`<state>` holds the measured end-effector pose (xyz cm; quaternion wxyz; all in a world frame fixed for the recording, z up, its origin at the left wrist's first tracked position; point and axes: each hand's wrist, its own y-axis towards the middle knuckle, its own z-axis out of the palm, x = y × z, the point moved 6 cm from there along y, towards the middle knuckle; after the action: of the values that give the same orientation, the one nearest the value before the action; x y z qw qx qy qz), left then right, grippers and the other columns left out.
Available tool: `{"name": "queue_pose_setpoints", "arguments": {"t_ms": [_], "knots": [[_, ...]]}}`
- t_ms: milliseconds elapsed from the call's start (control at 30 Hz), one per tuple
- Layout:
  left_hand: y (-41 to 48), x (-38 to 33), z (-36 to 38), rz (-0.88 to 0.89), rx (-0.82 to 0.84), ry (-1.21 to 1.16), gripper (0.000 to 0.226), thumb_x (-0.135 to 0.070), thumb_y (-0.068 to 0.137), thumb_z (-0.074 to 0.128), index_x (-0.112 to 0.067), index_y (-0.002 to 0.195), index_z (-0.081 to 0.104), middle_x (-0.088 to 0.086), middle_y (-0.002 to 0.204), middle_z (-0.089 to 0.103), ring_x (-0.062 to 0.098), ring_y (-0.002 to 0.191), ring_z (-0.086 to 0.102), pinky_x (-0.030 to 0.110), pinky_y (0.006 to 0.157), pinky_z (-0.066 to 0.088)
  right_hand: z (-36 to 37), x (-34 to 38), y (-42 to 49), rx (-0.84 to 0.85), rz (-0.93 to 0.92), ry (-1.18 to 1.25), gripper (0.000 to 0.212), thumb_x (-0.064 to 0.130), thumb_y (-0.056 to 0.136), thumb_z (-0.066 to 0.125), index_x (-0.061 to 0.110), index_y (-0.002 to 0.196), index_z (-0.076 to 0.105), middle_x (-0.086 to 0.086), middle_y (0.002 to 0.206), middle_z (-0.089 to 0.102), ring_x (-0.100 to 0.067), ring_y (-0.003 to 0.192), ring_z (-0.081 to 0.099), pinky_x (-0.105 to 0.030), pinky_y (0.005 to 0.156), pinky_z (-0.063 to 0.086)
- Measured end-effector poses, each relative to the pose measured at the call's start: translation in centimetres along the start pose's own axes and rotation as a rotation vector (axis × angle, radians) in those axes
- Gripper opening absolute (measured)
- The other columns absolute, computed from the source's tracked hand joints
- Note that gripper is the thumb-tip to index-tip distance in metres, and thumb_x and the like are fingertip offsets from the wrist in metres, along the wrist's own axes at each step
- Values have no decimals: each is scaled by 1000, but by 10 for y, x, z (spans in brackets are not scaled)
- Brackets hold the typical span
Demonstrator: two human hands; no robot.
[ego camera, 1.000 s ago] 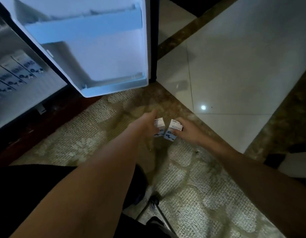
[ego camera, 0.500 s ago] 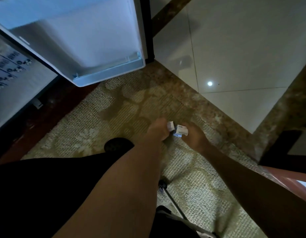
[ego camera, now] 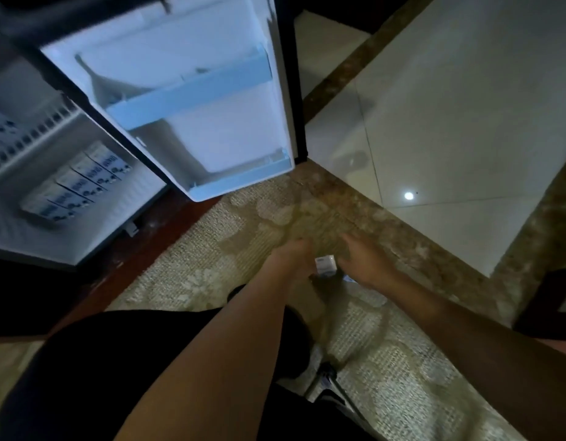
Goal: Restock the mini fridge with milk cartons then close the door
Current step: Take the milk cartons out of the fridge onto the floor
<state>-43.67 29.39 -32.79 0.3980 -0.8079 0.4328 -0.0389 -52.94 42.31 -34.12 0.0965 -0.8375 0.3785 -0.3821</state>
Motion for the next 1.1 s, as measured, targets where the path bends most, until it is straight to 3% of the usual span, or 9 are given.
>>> {"name": "queue_pose_setpoints", "arguments": {"t_ms": [67,133,333,433,567,733,967,1100], "knots": [[-24,10,-26,0,2,17,69,-22,96,64,-6,154,30,17,153,40,31,137,43,35,108,37,-6,25,-2,23,-39,-33,53,26,95,60,6,143,48,-19,131,59,-33,113,59,-36,88,50],[-45,28,-58,-1,-117,86,67,-30,94,64,-13,151,35,11,150,45,30,132,48,40,103,43,-15,56,-5,16,-101,-61,53,25,96,58,9,145,46,-15,137,55,-32,120,56,-38,94,49],[-102,106,-137,-116,-165,145,32,-41,88,58,-25,116,56,2,126,61,23,105,60,42,93,53,-36,174,6,-70,-315,-168,53,29,91,58,23,143,49,-2,143,52,-22,129,51,-42,106,45],[-126,145,-177,-164,-257,99,49,-43,96,56,-22,140,48,2,140,54,25,124,53,39,101,45,-34,242,17,-80,-408,-190,51,30,95,56,20,144,48,0,142,53,-21,131,50,-42,107,46],[-161,202,-205,-179,-408,57,42,-46,98,53,-22,131,52,2,129,61,22,113,57,42,95,48,-16,324,38,-73,-547,-260,49,29,97,55,20,145,47,-2,146,51,-22,132,47,-39,109,40],[-196,278,-213,-277,-528,93,52,-47,99,48,-26,146,41,-1,150,47,23,132,49,41,105,42,17,409,52,-28,-680,-271,49,25,97,53,20,145,47,-1,149,49,-21,133,47,-37,108,41],[-202,348,-230,-333,-664,-83,51,-45,101,44,-30,149,36,-6,157,38,21,136,45,41,107,38,60,488,76,-4,-787,-301,51,29,98,53,22,147,43,2,152,44,-19,136,44,-37,105,43],[-200,386,-237,-346,-770,-215,48,-43,101,45,-29,147,39,-9,152,44,20,129,51,39,99,41,76,523,93,10,-826,-297,52,29,98,53,22,148,42,3,151,45,-18,136,44,-37,105,43]]}}
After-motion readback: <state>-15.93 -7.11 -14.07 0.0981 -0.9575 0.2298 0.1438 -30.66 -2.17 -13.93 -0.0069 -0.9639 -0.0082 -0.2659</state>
